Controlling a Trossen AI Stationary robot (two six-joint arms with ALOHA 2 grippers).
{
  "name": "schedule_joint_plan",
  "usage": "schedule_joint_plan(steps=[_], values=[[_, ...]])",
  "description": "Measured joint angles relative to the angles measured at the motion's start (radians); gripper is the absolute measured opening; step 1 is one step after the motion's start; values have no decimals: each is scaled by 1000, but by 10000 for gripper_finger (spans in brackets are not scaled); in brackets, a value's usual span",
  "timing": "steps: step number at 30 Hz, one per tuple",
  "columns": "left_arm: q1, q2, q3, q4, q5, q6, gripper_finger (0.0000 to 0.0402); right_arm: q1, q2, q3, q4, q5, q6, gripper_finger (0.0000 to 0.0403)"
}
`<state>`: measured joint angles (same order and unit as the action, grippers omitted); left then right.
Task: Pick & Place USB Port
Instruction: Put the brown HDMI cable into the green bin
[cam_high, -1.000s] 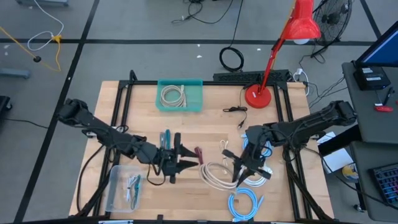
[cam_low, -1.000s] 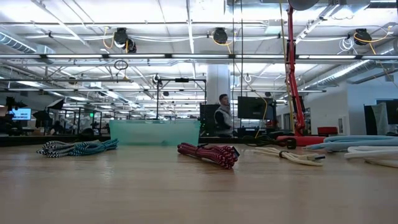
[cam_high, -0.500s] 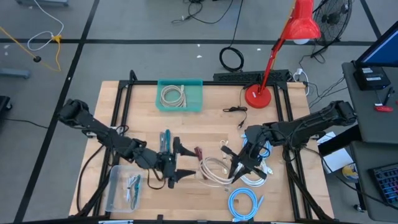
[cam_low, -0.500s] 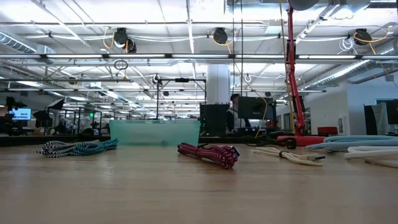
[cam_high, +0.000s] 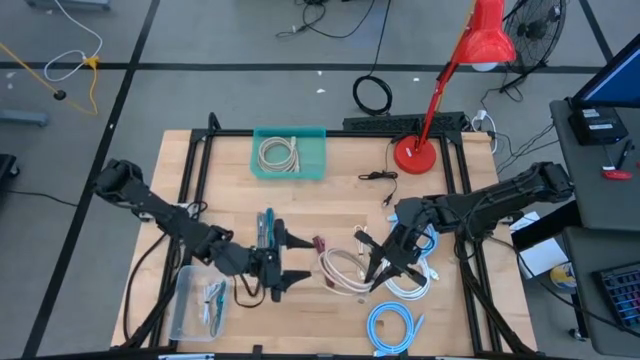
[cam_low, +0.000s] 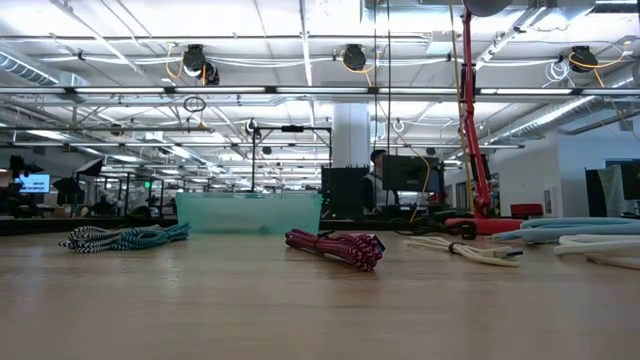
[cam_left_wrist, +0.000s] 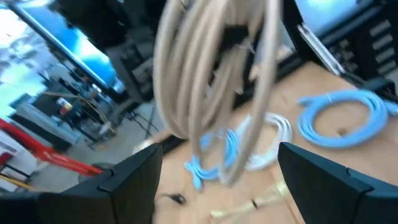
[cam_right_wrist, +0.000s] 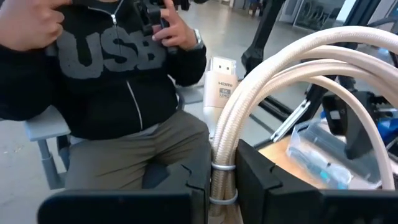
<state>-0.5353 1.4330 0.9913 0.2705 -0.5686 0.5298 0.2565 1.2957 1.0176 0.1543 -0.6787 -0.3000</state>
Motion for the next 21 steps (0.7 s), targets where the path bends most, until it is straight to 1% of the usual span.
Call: schedule_joint_plan(steps=[4, 8, 10, 13, 15, 19, 21], values=[[34, 0, 0, 61, 17, 47, 322, 0, 0, 0, 4, -1, -8, 34], [83, 0, 0, 76, 30, 74, 322, 0, 10, 0, 23, -4, -8, 34], [114, 0, 0, 77, 75, 77, 322, 0, 13, 0, 17, -4, -7, 34], [151, 0, 0, 87, 183, 77, 322, 0, 20, 1, 28, -6, -4, 34], [163, 0, 0, 95, 231, 78, 322, 0, 24, 1, 21, -6, -3, 34], [169, 0, 0, 94, 283, 77, 320, 0, 23, 0, 22, -7, 2, 34], [167, 0, 0, 94, 313, 77, 311, 0, 23, 0, 20, -6, 2, 34]])
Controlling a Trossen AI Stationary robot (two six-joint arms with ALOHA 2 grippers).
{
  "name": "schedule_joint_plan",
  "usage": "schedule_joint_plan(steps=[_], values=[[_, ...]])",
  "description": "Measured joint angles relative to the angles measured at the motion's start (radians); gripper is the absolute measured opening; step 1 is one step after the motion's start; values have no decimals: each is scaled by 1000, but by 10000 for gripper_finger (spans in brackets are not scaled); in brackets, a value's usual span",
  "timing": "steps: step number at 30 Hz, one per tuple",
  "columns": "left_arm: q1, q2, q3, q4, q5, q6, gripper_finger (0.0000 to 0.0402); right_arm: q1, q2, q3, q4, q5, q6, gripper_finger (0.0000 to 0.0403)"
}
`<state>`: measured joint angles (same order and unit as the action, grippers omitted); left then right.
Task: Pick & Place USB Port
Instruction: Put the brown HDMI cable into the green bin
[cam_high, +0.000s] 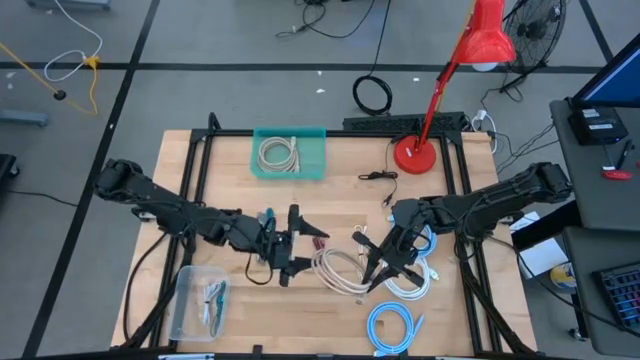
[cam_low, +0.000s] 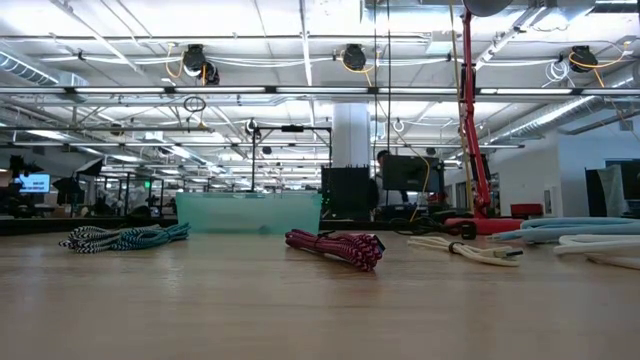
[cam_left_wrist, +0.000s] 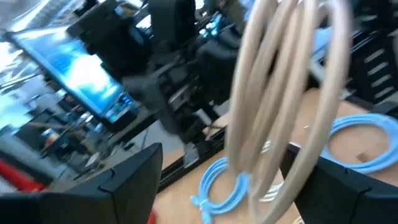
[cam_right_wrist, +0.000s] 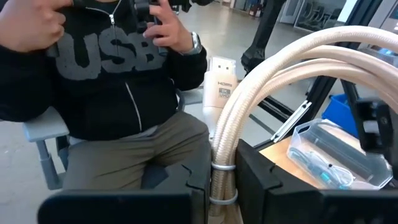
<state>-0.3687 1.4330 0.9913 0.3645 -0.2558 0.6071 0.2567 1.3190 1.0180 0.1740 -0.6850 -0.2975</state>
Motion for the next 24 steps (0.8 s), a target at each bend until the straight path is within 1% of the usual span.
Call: schedule_joint_plan(steps=[3, 11, 14, 20, 24], values=[[0, 0, 0, 0, 40, -13, 279, -8, 0, 0, 1, -1, -1, 34], [8, 0, 0, 9, 102, -33, 146, -21, 0, 0, 18, 0, -2, 34], [13, 0, 0, 9, 119, -40, 105, -21, 0, 0, 18, 0, -2, 34], [29, 0, 0, 8, 157, -54, 41, -23, 0, 0, 24, 0, -3, 34], [36, 0, 0, 7, 178, -83, 37, -28, 0, -1, 25, 16, -2, 34]])
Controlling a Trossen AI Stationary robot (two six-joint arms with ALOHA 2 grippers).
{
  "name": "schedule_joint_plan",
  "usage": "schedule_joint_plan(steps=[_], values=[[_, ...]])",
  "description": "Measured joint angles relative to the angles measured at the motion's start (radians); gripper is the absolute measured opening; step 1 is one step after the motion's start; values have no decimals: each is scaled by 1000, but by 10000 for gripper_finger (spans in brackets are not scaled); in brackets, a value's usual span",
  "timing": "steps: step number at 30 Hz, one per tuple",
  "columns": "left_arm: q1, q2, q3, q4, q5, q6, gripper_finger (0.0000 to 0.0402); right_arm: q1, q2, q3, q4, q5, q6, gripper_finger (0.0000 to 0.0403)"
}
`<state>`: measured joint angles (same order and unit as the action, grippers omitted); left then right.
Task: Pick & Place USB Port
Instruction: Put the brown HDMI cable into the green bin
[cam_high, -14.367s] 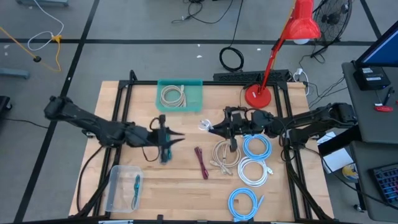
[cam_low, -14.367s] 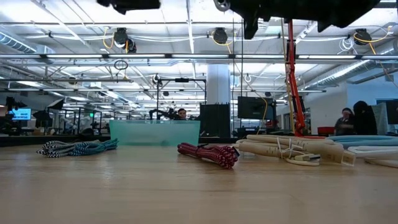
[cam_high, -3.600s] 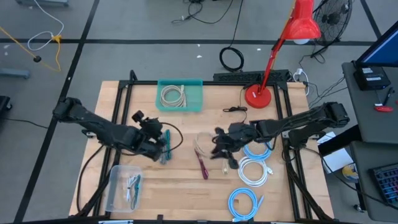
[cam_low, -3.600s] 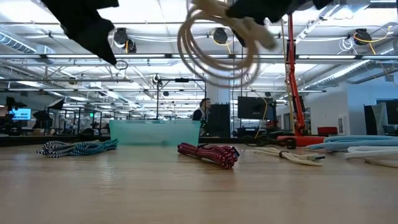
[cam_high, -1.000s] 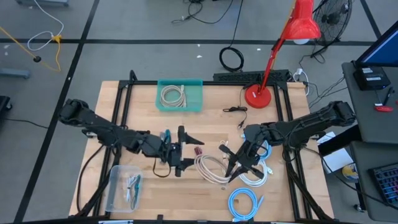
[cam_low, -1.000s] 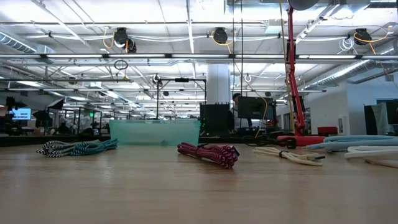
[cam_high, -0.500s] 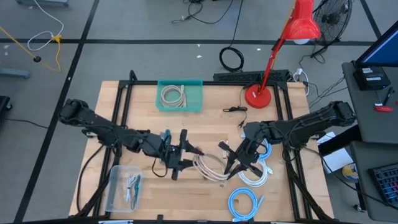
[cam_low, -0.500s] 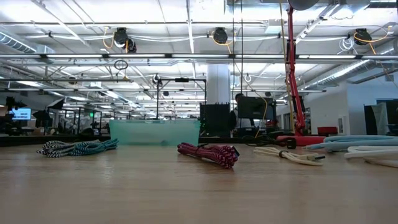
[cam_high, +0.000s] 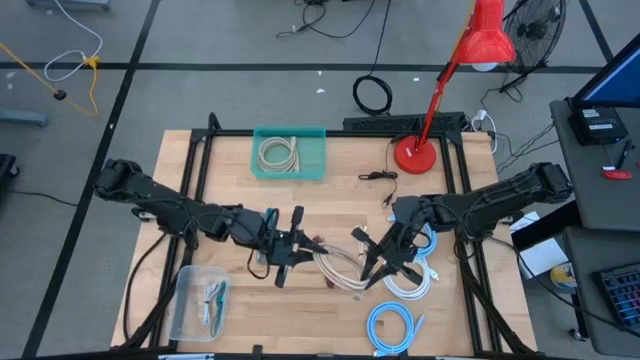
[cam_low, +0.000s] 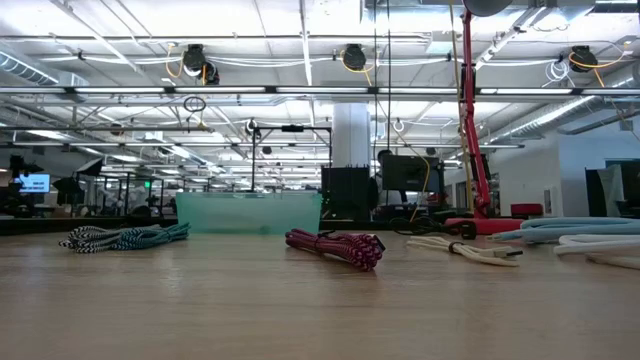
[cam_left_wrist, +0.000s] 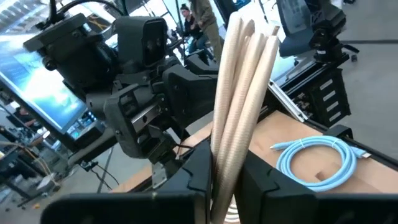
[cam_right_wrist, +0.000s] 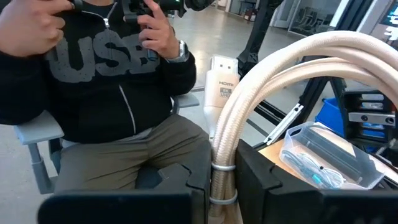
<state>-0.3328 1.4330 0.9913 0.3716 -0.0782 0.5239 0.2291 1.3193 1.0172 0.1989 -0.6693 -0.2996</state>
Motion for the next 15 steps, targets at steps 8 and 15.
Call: schedule_joint_plan(steps=[8, 15], values=[[-7, -2, 0, -73, -137, -71, 37, 22, -2, -1, 3, 208, 30, 132], [-85, -13, 0, -227, -524, -31, 36, 66, -14, -2, 4, 553, 41, 231]])
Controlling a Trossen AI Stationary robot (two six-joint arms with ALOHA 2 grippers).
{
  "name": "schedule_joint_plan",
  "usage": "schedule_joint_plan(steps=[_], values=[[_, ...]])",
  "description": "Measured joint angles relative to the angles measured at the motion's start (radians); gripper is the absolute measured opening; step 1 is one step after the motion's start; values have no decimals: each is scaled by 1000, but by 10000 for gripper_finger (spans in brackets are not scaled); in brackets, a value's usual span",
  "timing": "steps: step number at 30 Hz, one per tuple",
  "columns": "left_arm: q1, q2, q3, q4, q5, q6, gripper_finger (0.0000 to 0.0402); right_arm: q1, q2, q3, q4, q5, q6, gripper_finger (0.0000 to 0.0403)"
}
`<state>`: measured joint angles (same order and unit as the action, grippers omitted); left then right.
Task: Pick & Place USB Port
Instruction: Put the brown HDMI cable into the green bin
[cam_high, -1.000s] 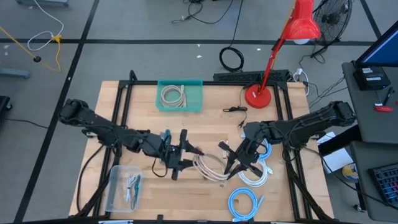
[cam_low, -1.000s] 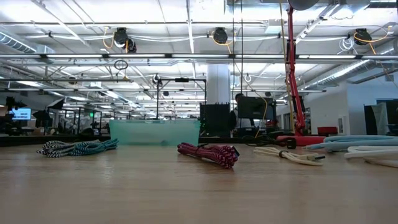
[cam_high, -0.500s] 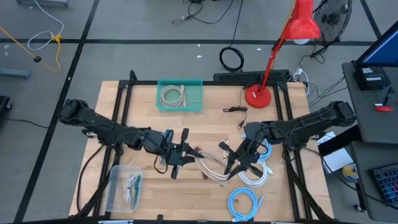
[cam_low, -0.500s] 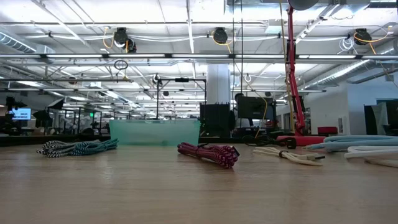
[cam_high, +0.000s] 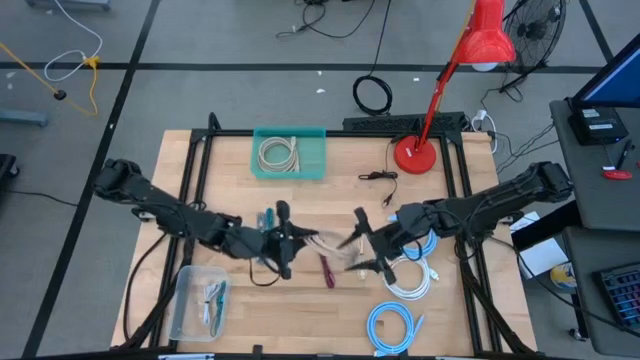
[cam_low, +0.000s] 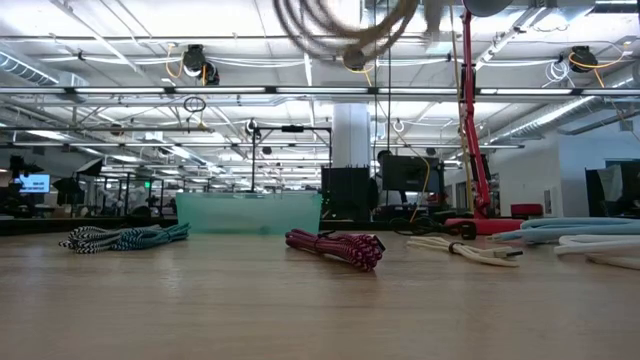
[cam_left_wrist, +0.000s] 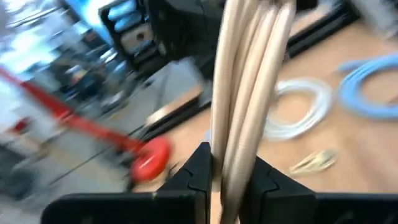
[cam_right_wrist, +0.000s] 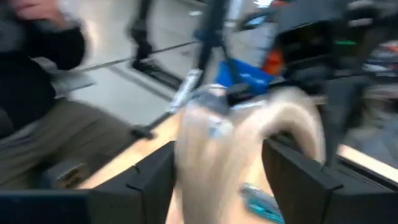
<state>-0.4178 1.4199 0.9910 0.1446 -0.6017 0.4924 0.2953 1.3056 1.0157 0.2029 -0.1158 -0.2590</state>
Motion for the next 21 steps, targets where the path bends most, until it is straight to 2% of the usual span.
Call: schedule_joint_plan(steps=[3, 5, 9, 12, 14, 21], values=[[-40, -10, -1, 2, -136, 10, 36, 4, -4, 3, 25, 84, 31, 250], [-78, -11, -1, 13, -269, 59, 36, 7, -8, 3, 22, 159, 69, 256], [-147, -11, -1, 43, -620, 292, 36, 6, -9, 3, 30, 278, 163, 258], [-156, -11, -1, 47, -799, 490, 35, 4, -9, -21, 104, 307, 255, 254], [-153, -11, -1, 37, -871, 558, 35, -5, -9, -61, 192, 298, 316, 250], [-94, 16, 0, -98, -892, 576, 35, -114, -9, -228, 502, 298, 602, 248]])
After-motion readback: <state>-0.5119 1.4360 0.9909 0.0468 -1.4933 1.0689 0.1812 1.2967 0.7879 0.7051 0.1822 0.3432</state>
